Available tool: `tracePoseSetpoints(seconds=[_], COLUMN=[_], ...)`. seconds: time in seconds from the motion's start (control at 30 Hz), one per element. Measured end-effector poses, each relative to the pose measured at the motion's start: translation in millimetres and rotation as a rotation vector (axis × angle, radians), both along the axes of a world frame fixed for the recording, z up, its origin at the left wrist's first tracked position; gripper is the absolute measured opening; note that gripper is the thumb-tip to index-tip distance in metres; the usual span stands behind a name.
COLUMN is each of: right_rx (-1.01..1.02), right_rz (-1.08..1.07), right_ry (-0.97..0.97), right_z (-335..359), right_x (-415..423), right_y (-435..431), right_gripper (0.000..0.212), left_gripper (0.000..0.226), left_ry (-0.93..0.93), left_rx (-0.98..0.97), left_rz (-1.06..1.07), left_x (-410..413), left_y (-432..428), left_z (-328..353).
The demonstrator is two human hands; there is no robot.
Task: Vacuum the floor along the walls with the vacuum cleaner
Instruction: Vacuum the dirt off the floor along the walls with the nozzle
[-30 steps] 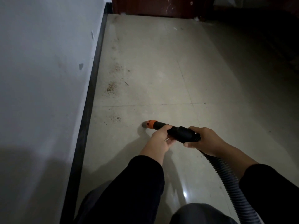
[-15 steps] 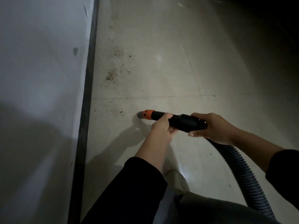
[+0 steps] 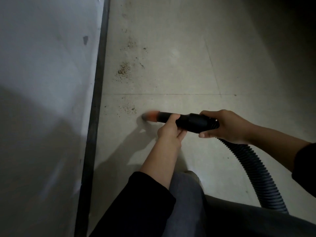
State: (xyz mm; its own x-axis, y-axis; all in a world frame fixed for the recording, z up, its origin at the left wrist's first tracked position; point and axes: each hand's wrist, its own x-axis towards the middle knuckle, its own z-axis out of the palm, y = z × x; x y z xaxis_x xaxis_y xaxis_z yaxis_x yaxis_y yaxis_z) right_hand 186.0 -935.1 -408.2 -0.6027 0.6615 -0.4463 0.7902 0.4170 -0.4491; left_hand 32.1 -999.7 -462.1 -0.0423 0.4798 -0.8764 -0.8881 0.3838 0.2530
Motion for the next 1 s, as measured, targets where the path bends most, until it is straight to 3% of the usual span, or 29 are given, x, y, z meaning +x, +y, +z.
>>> tracePoseSetpoints(seconds=[0.37,1.0], right_rx=[0.013,0.059], right_rz=[0.003,0.029], right_ry=[0.011,0.042], right_z=[-2,-13], right_x=[-22,-56], right_y=[-10,-7], right_gripper=[0.034,0.036], left_gripper=[0.042,0.038], left_ry=[0.039,0.077], left_rx=[-0.007,0.024], left_rz=[0.049,0.120], left_x=[-14,-44], left_y=[-13,-13], left_z=[0,-10])
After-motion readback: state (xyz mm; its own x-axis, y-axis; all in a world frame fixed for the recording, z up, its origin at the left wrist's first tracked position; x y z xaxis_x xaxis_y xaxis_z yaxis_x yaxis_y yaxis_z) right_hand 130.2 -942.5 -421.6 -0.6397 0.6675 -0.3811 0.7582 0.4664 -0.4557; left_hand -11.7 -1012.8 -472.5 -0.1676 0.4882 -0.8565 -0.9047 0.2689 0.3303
